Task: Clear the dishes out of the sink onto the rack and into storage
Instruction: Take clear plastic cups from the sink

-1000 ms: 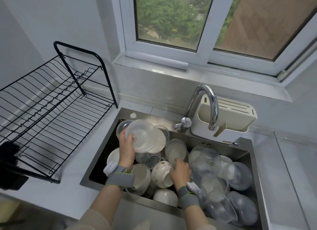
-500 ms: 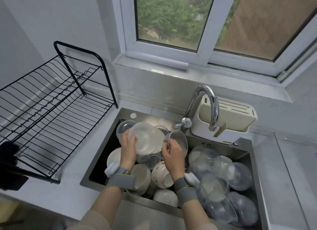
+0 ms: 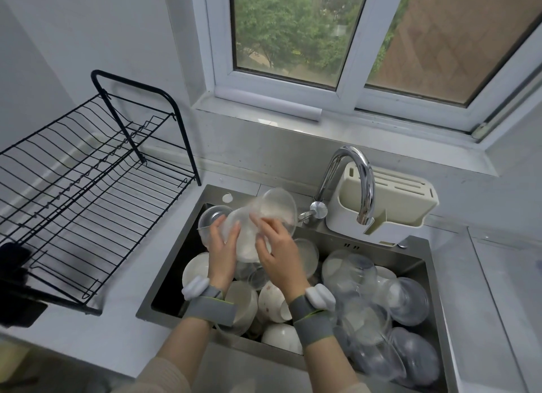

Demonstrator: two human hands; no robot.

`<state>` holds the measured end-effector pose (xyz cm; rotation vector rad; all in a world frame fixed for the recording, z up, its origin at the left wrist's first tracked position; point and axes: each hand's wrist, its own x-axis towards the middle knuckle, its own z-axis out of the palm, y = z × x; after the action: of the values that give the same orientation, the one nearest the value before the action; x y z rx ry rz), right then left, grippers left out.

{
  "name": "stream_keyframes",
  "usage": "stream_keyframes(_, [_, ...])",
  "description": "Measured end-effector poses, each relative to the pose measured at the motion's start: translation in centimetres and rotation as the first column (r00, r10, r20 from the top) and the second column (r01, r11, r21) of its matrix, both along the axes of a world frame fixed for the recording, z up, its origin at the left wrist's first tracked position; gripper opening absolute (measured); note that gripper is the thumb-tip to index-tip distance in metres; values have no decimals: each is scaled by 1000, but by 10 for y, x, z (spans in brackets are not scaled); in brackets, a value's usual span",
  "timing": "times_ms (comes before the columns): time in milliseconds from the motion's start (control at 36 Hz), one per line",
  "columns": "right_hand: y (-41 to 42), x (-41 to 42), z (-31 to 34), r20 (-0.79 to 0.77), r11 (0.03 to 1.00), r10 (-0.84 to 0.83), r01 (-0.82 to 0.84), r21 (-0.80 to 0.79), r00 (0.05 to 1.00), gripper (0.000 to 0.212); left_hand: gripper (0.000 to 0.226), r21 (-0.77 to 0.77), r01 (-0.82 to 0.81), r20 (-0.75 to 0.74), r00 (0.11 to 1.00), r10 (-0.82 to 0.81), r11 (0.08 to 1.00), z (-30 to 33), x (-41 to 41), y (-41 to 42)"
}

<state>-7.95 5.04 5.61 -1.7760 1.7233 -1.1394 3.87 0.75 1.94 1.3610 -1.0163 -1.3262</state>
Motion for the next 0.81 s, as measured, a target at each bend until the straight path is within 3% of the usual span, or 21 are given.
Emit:
stream_keyframes(111, [0, 14, 3, -56, 984, 142, -135, 120, 988, 41, 82, 11, 36, -69, 997, -35, 999, 8, -6, -1])
stream_keyframes(194, [-1, 22, 3, -55, 980, 163, -155, 127, 985, 35, 91, -18, -6, -98, 995, 4, 1000, 12, -8, -1])
stream_keyframes(361, [-4, 20, 5, -66, 986, 135, -128, 103, 989, 24, 82, 62, 76, -212, 975, -61, 995, 8, -2, -1])
stream_keyframes(472, [-4, 19, 4, -176, 974, 167, -134, 184, 970, 38, 76, 10, 53, -67, 996, -52, 999, 16, -3, 2])
stream_keyframes(583, [-3, 16, -1, -230, 966, 200, -153, 208, 952, 42, 44, -56, -9, -2, 1000, 9, 998, 20, -1, 2])
stream_keyframes(667, [2, 18, -3, -210, 985, 150, -128, 113, 966, 50, 41, -82, -100, 13, 995, 101, 992, 28, 2, 1])
stream_keyframes(806, [7, 22, -11, -133, 979, -160, 139, -151, 978, 55, 49, -89, -285, 13, 958, 287, 955, 35, 12, -8])
